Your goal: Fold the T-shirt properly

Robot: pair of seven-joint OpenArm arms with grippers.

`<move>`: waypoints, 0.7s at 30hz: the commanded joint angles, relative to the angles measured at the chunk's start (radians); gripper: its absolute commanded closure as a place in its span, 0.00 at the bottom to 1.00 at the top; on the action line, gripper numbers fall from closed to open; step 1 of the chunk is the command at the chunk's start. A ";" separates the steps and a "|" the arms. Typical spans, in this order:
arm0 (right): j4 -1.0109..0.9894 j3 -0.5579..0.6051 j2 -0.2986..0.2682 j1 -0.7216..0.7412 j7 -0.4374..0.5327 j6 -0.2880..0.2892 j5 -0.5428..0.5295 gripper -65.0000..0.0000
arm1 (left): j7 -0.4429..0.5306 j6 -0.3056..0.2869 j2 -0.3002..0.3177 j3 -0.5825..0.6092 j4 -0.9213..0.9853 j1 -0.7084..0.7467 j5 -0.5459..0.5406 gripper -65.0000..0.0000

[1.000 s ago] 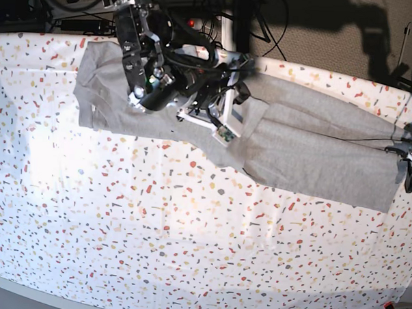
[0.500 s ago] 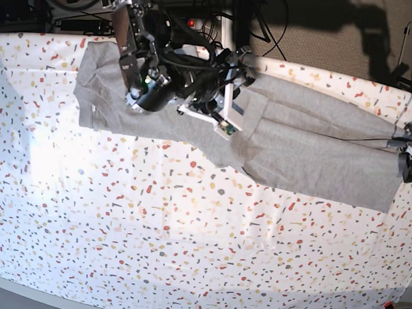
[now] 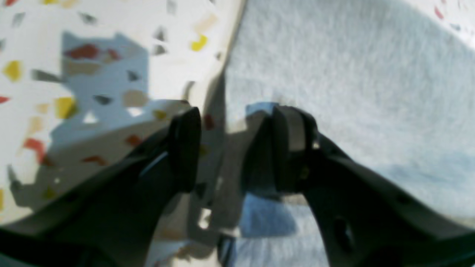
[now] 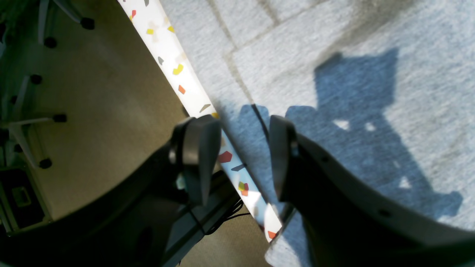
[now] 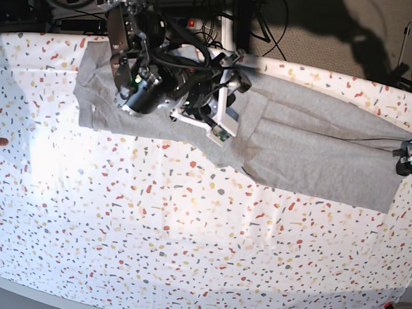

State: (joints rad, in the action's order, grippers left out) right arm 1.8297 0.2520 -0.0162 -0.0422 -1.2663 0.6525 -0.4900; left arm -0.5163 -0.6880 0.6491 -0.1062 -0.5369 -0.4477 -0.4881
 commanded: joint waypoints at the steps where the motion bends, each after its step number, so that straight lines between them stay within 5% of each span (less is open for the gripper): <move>1: 0.022 0.001 0.005 0.011 0.003 0.006 -0.016 0.60 | 0.015 -0.010 0.004 -0.004 0.002 -0.032 0.013 0.55; 5: 0.022 0.000 0.005 0.011 0.001 0.006 -0.016 0.60 | -0.007 -0.010 -0.050 -0.004 0.028 -0.039 0.095 0.55; 9: 0.023 -0.012 0.002 0.011 0.001 0.006 -0.016 0.60 | -0.118 -0.010 -0.070 -0.004 0.027 -0.037 0.053 0.58; 16: 0.023 -0.100 -0.014 0.012 0.003 0.006 -0.073 0.60 | -0.336 -0.010 -0.067 -0.004 0.027 -0.031 -0.139 1.00; 21: 0.038 -0.206 -0.019 0.012 0.002 0.006 -0.138 0.60 | -0.324 -0.010 -0.053 -0.004 0.027 -0.031 -0.244 1.00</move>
State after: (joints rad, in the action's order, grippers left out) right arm 1.8439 0.0452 -0.0330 -0.0444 -1.2781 0.6525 -0.6014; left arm -0.8047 -0.6918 0.5850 -0.1139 -0.5087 -0.4717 -0.7536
